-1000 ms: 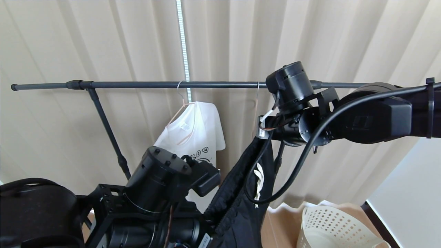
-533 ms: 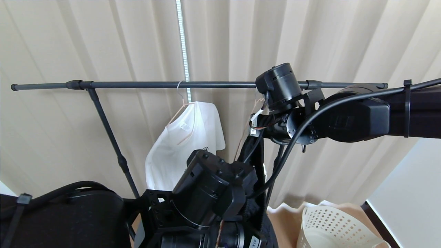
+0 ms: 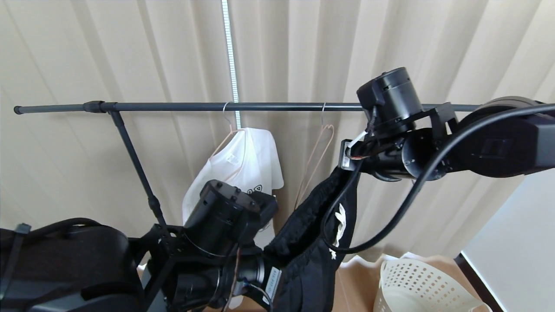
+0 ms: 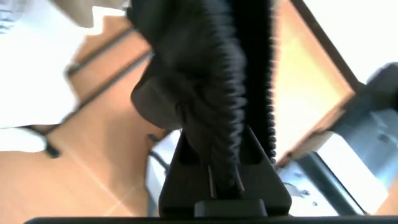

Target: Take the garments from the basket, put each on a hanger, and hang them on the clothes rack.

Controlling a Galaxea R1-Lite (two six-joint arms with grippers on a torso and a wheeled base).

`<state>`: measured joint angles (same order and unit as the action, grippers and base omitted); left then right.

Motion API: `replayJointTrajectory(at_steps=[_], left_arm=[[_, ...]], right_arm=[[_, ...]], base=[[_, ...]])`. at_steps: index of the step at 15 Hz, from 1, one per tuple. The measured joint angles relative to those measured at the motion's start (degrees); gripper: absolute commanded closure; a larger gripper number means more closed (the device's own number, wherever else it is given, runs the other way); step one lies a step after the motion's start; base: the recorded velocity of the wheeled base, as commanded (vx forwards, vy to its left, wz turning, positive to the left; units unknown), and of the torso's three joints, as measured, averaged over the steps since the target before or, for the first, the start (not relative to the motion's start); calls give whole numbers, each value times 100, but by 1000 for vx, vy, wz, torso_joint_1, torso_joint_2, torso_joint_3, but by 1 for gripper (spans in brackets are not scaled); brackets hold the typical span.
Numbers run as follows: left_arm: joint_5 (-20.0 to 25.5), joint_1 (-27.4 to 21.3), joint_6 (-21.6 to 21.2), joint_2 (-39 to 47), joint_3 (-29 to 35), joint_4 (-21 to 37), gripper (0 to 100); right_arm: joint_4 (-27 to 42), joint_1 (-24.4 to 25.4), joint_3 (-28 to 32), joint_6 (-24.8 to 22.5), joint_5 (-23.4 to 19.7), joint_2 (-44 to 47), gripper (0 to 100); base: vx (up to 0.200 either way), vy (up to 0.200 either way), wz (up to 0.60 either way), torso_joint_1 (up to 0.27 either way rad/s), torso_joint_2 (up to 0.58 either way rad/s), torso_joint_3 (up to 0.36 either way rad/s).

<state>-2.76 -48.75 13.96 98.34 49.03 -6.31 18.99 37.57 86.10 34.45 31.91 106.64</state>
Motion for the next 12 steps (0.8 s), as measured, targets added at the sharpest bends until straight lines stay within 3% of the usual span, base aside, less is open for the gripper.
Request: replayJointTrajectory(at_steps=[3,8,9,12], left_arm=[[-134,608,-258,-18,267,-4,100],[-299,1054,-283,588,1714,22,100],[-358,1054,-283,750,2010,30,100],[-394,984,-283,1051,2580,44,100]], right_arm=[[0,-80,-673,-330,22,-599,100],[176,-34,-1613,-900,49,-1036,100],[178,13,-1762,-987,49,-1053,0],[178,63,-2125,-1415,29,-1092,0]], base=[[0,0,0,0,0,0],[0,0,0,0,0,0],[0,0,0,0,0,0],[0,0,0,0,0,0]])
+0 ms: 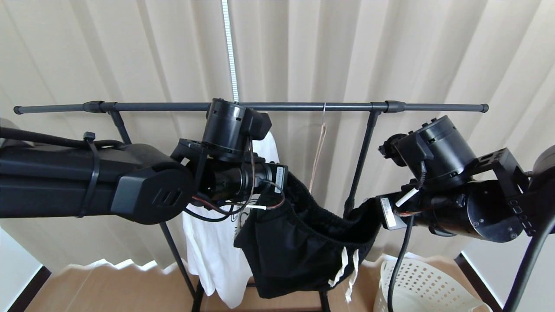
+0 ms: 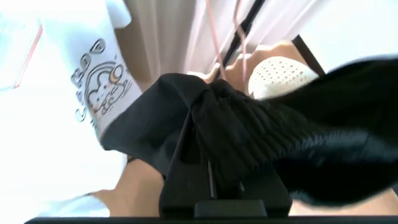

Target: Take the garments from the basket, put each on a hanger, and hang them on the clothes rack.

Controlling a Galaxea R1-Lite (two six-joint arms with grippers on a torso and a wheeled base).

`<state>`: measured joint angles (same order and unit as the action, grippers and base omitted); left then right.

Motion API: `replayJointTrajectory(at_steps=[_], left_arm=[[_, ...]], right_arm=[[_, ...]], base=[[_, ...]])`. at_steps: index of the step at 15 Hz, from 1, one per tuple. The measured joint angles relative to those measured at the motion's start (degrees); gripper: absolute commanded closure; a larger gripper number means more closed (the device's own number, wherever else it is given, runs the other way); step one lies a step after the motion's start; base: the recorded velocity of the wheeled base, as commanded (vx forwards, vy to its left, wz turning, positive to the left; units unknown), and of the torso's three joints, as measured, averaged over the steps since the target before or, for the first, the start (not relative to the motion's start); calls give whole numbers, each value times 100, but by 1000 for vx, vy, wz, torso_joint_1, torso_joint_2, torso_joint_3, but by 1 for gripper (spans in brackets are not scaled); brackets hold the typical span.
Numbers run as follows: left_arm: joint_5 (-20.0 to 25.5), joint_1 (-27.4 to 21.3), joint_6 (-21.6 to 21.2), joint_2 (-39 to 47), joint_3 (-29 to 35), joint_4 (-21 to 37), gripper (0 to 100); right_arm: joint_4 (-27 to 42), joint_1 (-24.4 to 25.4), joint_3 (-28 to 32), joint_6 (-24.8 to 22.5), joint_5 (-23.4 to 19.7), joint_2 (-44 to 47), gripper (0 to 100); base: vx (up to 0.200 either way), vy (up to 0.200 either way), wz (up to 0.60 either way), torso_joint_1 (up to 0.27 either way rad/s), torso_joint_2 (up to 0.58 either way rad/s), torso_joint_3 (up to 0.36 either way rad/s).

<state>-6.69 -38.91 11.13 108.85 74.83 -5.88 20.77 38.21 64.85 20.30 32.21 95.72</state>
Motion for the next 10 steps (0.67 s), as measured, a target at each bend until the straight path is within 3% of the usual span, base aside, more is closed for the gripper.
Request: replayJointTrajectory(at_steps=[3,6,10], left_arm=[[-9,-6,0,188,505,5,100],[-15,-4,0,293,828,5,100],[-20,-2,2,328,905,5,100]], right_arm=[[-30,68,-601,-757,-266,-107,0],[-127,211,-1006,-1264,-1292,-306,0],[-1523,341,-1565,-1510,-2345,-452,0]], base=[[0,0,0,0,0,0],[0,0,0,0,0,0],[0,0,0,0,0,0]])
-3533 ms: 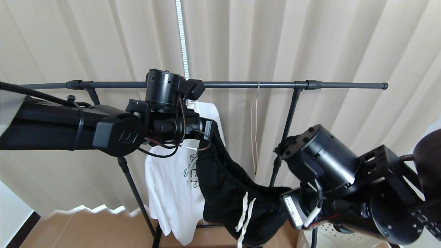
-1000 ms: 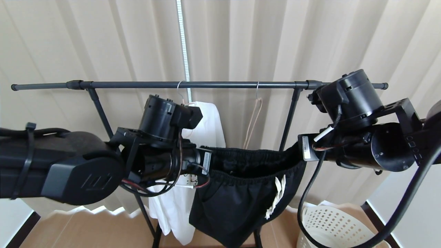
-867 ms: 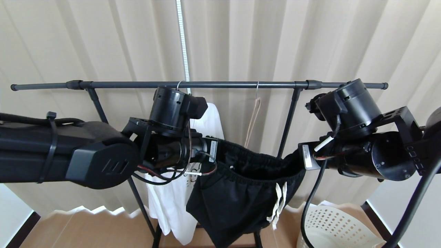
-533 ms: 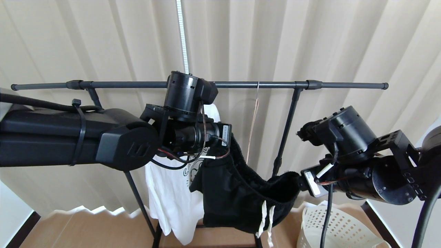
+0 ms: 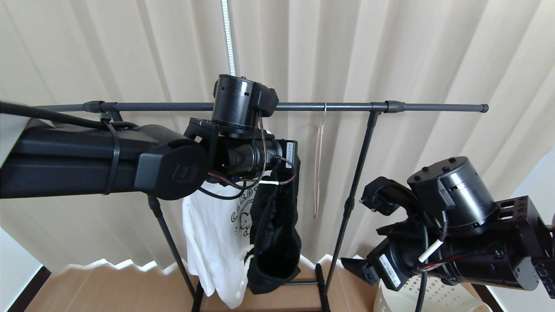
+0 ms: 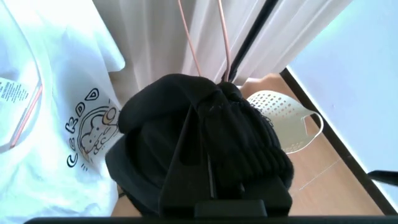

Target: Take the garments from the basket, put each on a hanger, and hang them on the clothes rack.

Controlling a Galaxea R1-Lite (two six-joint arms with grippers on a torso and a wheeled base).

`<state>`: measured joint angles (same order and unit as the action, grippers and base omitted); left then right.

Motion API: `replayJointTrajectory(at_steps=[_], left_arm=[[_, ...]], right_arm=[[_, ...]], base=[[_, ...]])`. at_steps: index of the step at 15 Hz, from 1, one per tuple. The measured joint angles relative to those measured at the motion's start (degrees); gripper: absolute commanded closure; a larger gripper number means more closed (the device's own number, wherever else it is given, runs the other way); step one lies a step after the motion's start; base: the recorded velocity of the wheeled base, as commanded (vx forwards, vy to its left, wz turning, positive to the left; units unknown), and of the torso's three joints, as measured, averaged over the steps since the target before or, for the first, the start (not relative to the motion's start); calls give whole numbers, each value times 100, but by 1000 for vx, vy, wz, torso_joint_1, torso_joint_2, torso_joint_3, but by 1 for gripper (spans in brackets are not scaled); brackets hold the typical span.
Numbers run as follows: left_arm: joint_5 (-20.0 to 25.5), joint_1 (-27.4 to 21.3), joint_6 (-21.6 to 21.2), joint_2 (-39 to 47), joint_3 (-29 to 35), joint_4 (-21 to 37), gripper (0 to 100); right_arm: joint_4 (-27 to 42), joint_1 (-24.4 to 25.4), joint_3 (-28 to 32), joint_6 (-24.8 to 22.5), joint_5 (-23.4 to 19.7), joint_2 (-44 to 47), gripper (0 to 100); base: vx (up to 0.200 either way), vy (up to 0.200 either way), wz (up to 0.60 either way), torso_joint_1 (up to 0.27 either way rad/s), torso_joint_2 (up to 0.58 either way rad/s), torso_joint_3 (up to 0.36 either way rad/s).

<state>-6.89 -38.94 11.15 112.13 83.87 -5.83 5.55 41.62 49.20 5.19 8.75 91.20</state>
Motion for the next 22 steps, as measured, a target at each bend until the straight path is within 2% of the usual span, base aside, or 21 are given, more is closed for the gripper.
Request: replayJointTrajectory(at_steps=[2,4,6,14,22], left_arm=[[-66,0,-2,-2,-57,-2,100],[-123,0,0,-4,-112,-2,100],[-129,-4,-2,-6,-133,-2,100],[-127,-157,-56,-6,-118,-11,100],[-121,-179,-54,-13,-165,-20,100]], right_arm=[[-1135,79,-271,13,-364,9,0],[-2114,239,-433,317,-441,141,0],[-2560,328,-494,640,-424,375,0],[-2689,-44,-555,580,-268,1013,0],[-3028,-67,-640,580,-268,1508,0]], base=[[0,0,0,0,0,0],[0,0,0,0,0,0],[0,0,0,0,0,0],[0,0,0,0,0,0],[0,0,0,0,0,0]])
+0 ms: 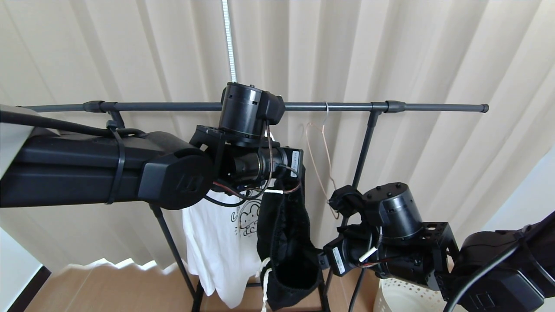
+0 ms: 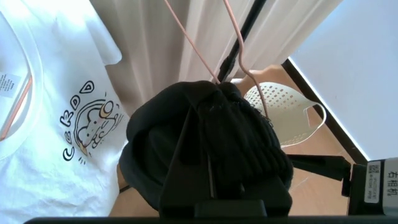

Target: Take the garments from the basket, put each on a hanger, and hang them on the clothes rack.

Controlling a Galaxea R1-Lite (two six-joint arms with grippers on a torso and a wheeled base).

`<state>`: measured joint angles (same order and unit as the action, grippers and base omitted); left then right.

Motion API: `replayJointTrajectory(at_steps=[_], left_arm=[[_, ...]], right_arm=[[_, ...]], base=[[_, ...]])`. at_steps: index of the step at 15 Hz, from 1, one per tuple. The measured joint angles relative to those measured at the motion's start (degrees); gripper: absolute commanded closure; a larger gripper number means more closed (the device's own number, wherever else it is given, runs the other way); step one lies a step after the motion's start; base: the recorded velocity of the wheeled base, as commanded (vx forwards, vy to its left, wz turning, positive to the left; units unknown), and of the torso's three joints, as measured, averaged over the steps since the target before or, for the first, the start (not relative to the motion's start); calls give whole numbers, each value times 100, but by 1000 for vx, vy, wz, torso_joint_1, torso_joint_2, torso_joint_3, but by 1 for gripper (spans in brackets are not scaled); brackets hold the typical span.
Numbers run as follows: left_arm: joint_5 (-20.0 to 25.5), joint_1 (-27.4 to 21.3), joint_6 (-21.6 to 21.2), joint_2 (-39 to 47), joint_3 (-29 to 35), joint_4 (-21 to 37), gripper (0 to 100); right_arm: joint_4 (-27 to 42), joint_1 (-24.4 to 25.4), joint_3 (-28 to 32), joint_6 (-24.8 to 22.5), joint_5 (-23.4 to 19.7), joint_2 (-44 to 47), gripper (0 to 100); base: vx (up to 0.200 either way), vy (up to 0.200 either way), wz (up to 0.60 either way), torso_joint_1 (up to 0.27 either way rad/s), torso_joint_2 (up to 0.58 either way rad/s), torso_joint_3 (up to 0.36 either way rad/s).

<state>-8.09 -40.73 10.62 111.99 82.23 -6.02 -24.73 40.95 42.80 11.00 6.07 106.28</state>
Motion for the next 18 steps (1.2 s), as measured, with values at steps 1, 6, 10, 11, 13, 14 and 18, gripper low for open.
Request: replayJointTrajectory(at_steps=[1,6,10,11,13,14,18], left_arm=[[5,2,0,0,2,0,100],[24,-1,0,-6,-4,9,100],[104,16,-4,-17,-191,4,100],[191,21,-9,-43,-296,9,100],[508,21,-44,-128,-560,4,100],[553,21,-116,-174,-692,-11,100],[610,7,-274,-235,-1247,-95,100]], right_arm=[[-11,0,-2,0,-2,22,100],[-154,-154,0,-16,-2,107,100],[-145,-801,-24,-285,0,-267,100],[-138,-950,-28,-345,-5,-396,100],[-116,-1224,-38,-499,-2,-663,100],[-102,-1347,-44,-588,-2,-796,100],[90,-1655,-79,-983,161,-1328,100]], base=[[0,0,0,0,0,0],[0,0,0,0,0,0],[0,0,0,0,0,0],[0,0,0,0,0,0],[0,0,0,0,0,0],[0,0,0,0,0,0],[0,0,0,0,0,0]])
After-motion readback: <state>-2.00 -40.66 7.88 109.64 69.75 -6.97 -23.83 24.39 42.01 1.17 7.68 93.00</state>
